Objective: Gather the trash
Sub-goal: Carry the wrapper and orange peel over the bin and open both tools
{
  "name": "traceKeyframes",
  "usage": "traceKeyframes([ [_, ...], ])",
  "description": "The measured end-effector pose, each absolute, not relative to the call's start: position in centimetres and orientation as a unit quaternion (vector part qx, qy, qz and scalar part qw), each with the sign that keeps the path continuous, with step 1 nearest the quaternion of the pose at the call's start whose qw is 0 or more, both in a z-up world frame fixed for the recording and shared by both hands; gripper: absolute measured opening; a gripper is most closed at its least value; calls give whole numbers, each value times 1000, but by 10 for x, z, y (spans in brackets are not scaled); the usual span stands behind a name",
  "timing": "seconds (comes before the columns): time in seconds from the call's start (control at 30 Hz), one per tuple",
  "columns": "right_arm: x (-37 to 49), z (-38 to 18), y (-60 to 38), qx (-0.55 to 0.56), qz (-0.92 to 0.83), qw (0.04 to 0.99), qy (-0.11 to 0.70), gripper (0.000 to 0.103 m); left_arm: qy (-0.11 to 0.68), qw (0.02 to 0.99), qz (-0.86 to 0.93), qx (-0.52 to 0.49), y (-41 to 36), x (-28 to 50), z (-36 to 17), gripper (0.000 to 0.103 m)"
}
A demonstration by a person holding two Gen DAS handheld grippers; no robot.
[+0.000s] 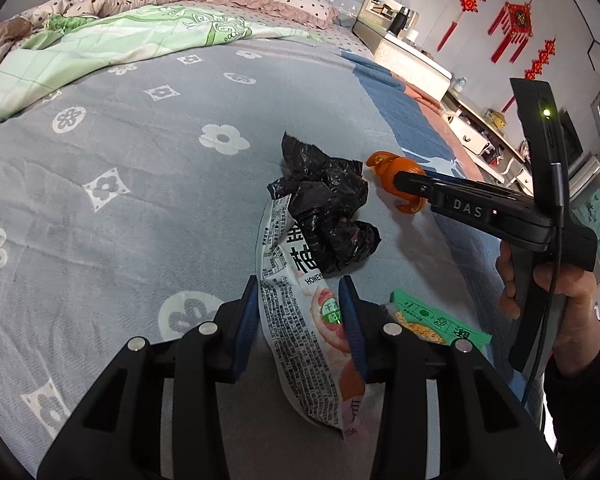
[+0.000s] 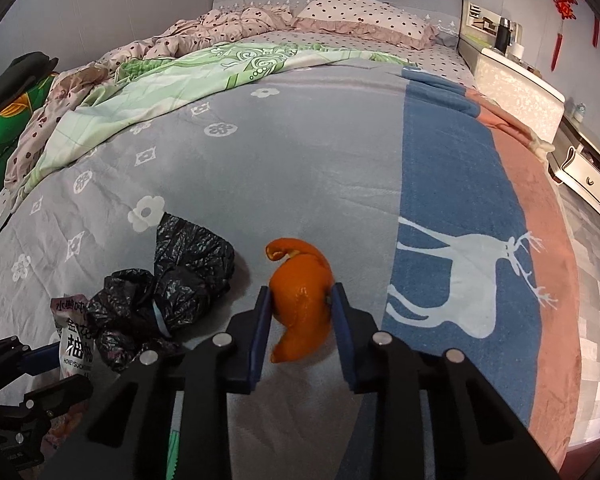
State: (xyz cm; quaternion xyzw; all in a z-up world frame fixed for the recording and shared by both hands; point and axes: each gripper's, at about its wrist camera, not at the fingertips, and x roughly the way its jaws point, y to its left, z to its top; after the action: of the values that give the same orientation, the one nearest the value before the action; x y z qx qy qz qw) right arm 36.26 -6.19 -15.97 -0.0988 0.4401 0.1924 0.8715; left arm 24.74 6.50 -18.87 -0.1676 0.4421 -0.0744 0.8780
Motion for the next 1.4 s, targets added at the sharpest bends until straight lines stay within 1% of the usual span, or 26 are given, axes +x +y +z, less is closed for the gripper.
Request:
traceKeyframes([
  [0.3, 332, -100, -91, -60, 196, 895, 397, 28, 415, 893, -56, -162, 78, 231, -157, 38],
  [0.6, 284, -25, -138, -19, 179, 925, 334, 28, 369, 920, -28, -125, 77, 214, -96, 38],
  [0.73, 260, 7, -165, -10, 165, 938, 305, 28, 351, 927, -34, -125, 68, 213, -67, 38],
  [0.93, 226, 45, -212, -1, 133, 954, 269, 28, 324, 937, -62, -113, 31, 210, -24, 38],
  [1.07, 207, 65, -249, 12, 110, 962, 251, 28, 311, 941, -91, -98, -7, 211, 1, 38],
  [1.4, 165, 96, -356, 45, 36, 975, 217, 28, 294, 935, -182, -76, -115, 211, 48, 38],
])
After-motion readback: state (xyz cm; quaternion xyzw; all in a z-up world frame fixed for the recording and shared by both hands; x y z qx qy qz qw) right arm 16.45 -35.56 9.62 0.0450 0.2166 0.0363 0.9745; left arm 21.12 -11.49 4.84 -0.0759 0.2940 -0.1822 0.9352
